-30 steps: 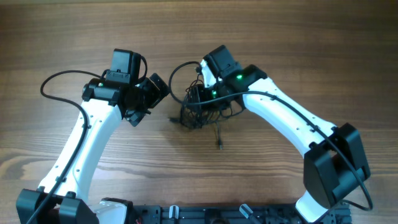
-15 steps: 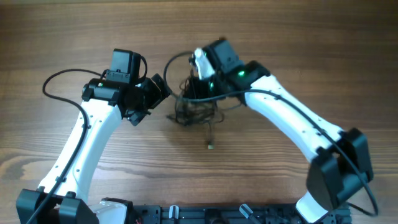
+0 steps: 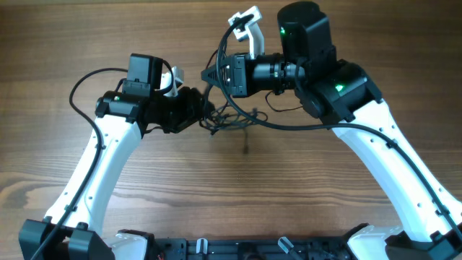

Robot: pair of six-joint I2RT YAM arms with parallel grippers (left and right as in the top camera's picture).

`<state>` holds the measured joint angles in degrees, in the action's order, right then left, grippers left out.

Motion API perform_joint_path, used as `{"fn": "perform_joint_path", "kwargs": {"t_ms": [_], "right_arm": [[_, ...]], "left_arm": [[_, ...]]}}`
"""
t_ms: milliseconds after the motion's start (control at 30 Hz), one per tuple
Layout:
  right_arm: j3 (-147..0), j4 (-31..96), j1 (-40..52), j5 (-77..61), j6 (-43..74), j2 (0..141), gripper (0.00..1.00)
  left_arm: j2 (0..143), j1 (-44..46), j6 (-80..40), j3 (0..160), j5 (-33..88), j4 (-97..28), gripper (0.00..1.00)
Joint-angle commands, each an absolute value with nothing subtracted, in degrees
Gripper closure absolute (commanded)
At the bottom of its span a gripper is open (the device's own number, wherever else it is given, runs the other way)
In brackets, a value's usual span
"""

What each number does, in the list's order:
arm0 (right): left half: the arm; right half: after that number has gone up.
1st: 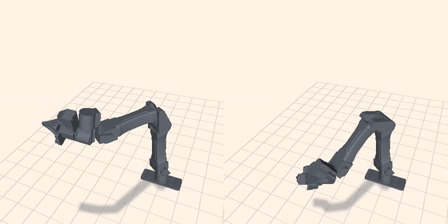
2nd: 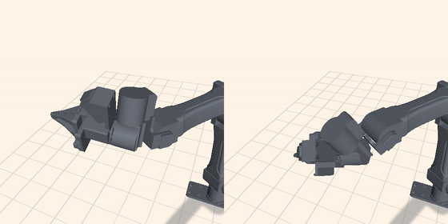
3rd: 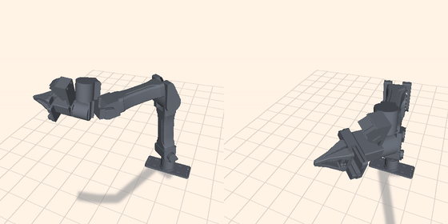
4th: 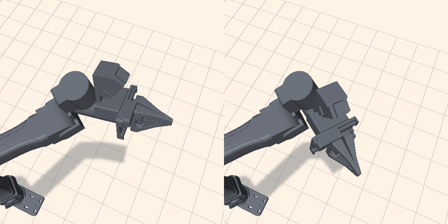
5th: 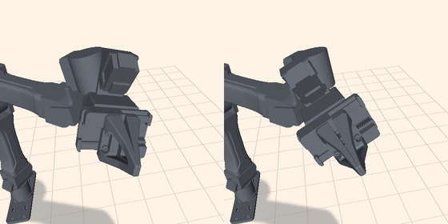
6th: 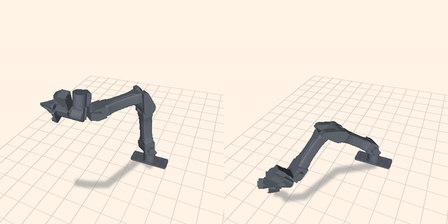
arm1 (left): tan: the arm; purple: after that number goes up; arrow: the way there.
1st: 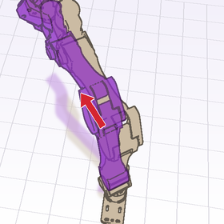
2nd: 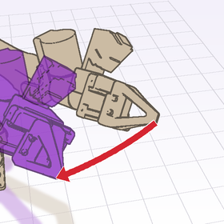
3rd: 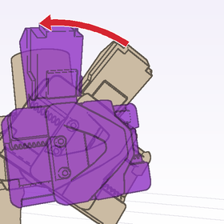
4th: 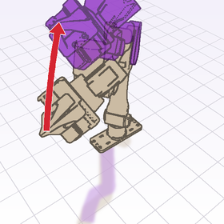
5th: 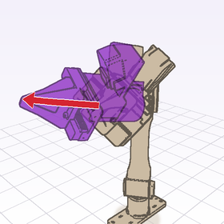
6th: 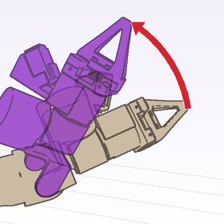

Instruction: Untangle cables

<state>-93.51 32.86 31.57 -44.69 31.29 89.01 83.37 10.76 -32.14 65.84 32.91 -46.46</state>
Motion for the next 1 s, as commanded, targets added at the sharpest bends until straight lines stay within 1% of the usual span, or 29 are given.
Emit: {"fn": "perform_joint_path", "kwargs": {"t_ms": [0, 67, 100, 133, 267, 433, 533, 633, 700, 733, 833, 900, 967], "right_arm": [[-94.28, 32.93, 29.93, -44.49, 32.03, 86.65, 0.96], [-94.28, 35.99, 28.84, -39.05, 31.94, 85.71, 0.96], [-94.28, 39.75, 28.03, -32.84, 31.99, 85.1, 0.96], [-94.28, 42.63, 27.68, -28.25, 32.14, 84.84, 0.96], [-94.28, 52.34, 27.14, -13.58, 32.32, 84.68, 0.96], [-94.28, 65.04, 27.11, 9.02, 40.07, 84.75, 0.96], [-94.28, 69.43, 27.11, 15.94, 42.89, 84.75, 0.96], [-94.28, 70.3, 27.14, 16.36, 43.75, 84.75, 0.96], [-94.28, 69.97, 27.14, 14.24, 43.66, 84.75, 0.87], [-94.24, 69.56, 27.14, 11.75, 43.59, 84.75, 0.78], [-94.13, 68.45, 27.14, 4.6, 41.78, 84.86, 0.58], [-94.13, 67.26, 27.14, -0.73, 38.57, 84.9, 0.38], [-94.13, 66.24, 27.14, -6.96, 35.0, 84.9, 0.26]], "left_arm": [[83.31, 10.59, -30.81, 65.52, 26.26, -48.69, 0.74], [83.31, 10.59, -32.69, 65.52, 22.5, -50.63, 0.81], [83.31, 10.59, -33.93, 65.52, 20.58, -51.7, 0.91], [83.31, 10.59, -33.89, 65.52, 20.25, -51.99, 0.96], [83.31, 10.59, -33.91, 65.52, 20.25, -51.7, 0.96], [83.31, 10.59, -33.91, 65.52, 20.16, -51.29, 0.96], [83.31, 10.59, -33.91, 65.52, 19.81, -51.33, 0.96], [83.31, 10.59, -33.91, 65.52, 19.86, -51.31, 0.96], [83.31, 10.59, -33.93, 65.54, 21.96, -50.92, 0.96], [83.24, 10.59, -33.87, 65.54, 25.41, -49.71, 0.96], [82.81, 10.59, -33.85, 65.54, 35.77, -44.4, 0.96], [82.54, 10.57, -33.87, 65.54, 42.22, -40.01, 0.96], [82.5, 10.57, -33.89, 65.54, 47.2, -36.38, 0.96]]}}
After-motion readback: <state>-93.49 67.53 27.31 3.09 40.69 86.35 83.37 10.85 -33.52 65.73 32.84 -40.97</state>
